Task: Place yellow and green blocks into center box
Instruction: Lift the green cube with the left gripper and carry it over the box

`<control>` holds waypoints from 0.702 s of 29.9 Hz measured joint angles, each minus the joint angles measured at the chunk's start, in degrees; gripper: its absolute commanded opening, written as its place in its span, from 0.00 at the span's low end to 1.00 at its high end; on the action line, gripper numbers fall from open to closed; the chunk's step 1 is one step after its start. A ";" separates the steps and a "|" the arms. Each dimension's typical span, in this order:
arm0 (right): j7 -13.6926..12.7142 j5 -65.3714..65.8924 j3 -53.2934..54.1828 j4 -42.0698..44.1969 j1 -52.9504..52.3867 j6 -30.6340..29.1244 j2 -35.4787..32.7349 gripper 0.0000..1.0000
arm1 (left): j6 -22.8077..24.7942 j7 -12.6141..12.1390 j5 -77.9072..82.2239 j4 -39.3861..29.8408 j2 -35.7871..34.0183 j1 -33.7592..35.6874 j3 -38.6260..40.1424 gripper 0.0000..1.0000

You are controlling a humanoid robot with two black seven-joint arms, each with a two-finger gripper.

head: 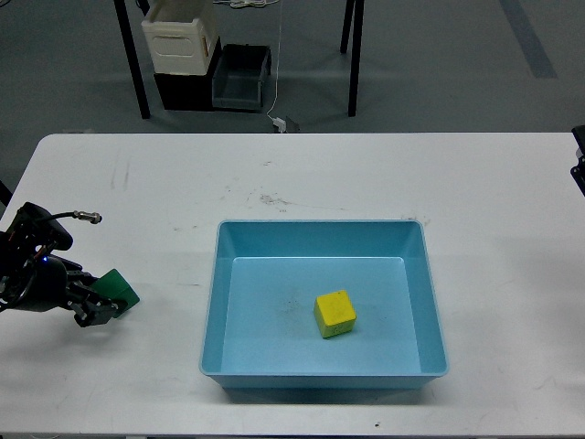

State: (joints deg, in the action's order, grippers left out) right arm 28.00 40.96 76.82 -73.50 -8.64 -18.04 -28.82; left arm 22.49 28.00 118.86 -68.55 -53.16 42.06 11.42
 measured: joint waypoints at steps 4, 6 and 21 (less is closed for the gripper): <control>0.00 0.00 0.00 0.00 0.24 0.41 0.07 1.00 | -1.16 0.00 -1.54 0.21 -0.61 2.53 0.68 0.29; 0.00 0.00 0.00 -0.02 0.25 0.44 0.07 1.00 | -1.37 0.01 -3.32 -0.30 -1.26 5.65 0.70 0.29; 0.00 0.00 0.00 -0.08 1.21 0.54 0.17 1.00 | 0.21 0.01 -10.77 -21.96 -4.58 20.72 0.27 0.29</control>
State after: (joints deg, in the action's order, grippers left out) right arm 28.00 40.96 76.82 -73.58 -7.43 -17.49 -28.65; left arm 22.69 28.01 108.09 -90.51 -57.74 62.78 11.70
